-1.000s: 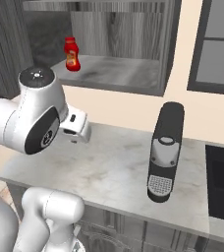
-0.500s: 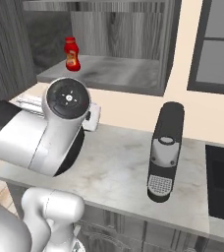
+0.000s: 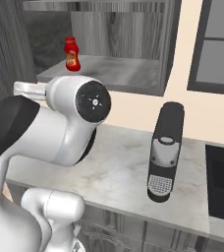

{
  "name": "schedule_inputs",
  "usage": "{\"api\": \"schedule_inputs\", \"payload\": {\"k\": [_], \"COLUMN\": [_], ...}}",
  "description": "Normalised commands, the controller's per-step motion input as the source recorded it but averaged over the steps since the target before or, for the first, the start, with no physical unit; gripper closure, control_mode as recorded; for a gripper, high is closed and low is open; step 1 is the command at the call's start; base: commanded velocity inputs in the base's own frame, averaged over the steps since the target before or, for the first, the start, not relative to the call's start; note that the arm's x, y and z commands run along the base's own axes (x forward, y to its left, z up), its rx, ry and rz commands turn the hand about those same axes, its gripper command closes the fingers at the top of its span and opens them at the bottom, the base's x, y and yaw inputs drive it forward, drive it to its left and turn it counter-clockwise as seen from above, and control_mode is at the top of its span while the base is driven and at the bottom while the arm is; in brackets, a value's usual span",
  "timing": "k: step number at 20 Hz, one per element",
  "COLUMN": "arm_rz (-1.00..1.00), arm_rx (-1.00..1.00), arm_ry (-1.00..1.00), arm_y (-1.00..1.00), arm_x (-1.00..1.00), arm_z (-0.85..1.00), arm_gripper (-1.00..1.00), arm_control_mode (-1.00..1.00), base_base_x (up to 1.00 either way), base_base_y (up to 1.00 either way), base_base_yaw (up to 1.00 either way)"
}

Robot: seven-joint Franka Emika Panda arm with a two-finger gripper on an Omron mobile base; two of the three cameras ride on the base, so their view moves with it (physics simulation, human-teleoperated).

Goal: Take 2 condiments from the cabinet and move them on the counter near the stove.Make sure the condiments are lined up with each other, next to each other.

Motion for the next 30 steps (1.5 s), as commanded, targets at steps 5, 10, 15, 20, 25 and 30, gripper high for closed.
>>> {"api": "schedule_inputs", "payload": {"k": [5, 10, 15, 20, 25, 30], "arm_rz": [0.14, 0.1, 0.05, 0.04, 0.04, 0.04], "arm_rx": [-0.03, -0.07, -0.07, -0.01, 0.0, 0.0], "arm_ry": [-0.08, 0.0, 0.01, 0.0, 0.0, -0.01], "arm_y": [0.28, 0.34, 0.28, 0.03, 0.01, 0.06], "arm_x": [0.51, 0.67, 0.75, 0.68, 0.68, 0.6], "arm_z": [0.26, 0.26, 0.21, 0.18, 0.02, 0.01], "arm_gripper": [-1.0, -1.0, -1.0, -1.0, -1.0, -1.0], "arm_control_mode": [-1.0, -1.0, -1.0, -1.0, -1.0, -1.0], "base_base_x": [0.0, 0.0, 0.0, 0.0, 0.0, 0.0], "base_base_y": [0.0, 0.0, 0.0, 0.0, 0.0, 0.0], "base_base_yaw": [0.0, 0.0, 0.0, 0.0, 0.0, 0.0]}}
